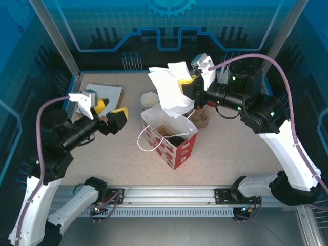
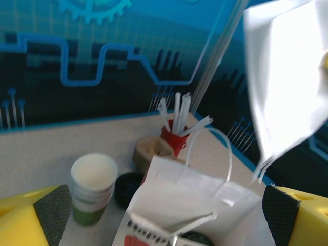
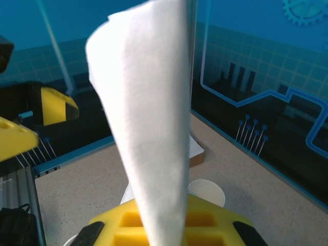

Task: Pack the takeout coffee

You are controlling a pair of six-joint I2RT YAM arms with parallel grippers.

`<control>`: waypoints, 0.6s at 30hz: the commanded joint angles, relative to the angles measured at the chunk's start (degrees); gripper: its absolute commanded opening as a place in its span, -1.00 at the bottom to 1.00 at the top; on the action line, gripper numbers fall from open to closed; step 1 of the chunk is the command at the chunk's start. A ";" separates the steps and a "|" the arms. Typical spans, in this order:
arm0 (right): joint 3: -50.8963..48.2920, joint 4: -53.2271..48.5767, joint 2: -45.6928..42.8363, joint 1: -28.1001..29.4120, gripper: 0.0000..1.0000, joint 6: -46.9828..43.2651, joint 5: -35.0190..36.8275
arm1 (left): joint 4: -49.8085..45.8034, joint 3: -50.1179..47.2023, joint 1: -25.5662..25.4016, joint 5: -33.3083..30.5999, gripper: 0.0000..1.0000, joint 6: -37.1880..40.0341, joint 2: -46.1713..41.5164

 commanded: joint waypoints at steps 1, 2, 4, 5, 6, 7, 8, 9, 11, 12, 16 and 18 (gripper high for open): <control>-1.87 2.10 -1.69 1.66 -1.00 3.40 6.29 | -2.88 -4.16 -0.30 -5.95 0.97 -3.65 -3.30; -2.50 2.14 -1.87 2.12 -1.00 3.64 7.38 | -3.30 -5.69 -0.30 -7.24 0.98 -4.38 -4.28; -3.72 2.05 -1.93 3.04 -1.00 3.97 9.18 | -3.65 -8.65 -0.30 -9.59 0.97 -5.70 -6.21; -4.28 1.97 -1.88 3.52 -1.00 4.12 10.02 | -3.80 -10.13 -0.30 -10.82 0.97 -6.39 -7.25; -4.89 1.96 -1.87 4.07 -1.00 4.38 10.89 | -3.86 -11.50 -0.30 -11.84 0.97 -6.93 -8.12; -5.43 1.90 -1.82 4.52 -1.00 4.50 11.54 | -3.83 -12.65 -0.30 -12.54 0.97 -7.42 -8.78; -6.17 1.88 -1.71 5.02 -1.00 4.65 12.66 | -3.85 -13.69 -0.30 -13.33 0.97 -7.95 -9.43; -6.93 1.94 -1.76 5.63 -1.00 4.86 13.74 | -3.85 -14.53 -0.30 -13.73 0.97 -8.35 -9.95; -8.30 2.13 -1.70 6.45 -1.00 4.96 14.76 | -3.94 -15.54 -0.30 -14.22 0.97 -8.91 -10.31; -9.22 2.23 -1.53 6.73 -1.00 5.05 14.95 | -3.95 -15.83 -0.30 -14.40 0.97 -9.06 -10.37; -10.88 1.38 -0.92 7.44 -1.00 5.06 15.46 | -4.36 -16.03 -0.30 -14.67 0.97 -9.19 -10.22; -11.98 1.24 -0.73 7.53 -1.00 5.17 15.33 | -4.30 -16.12 -0.30 -14.95 0.97 -9.13 -10.23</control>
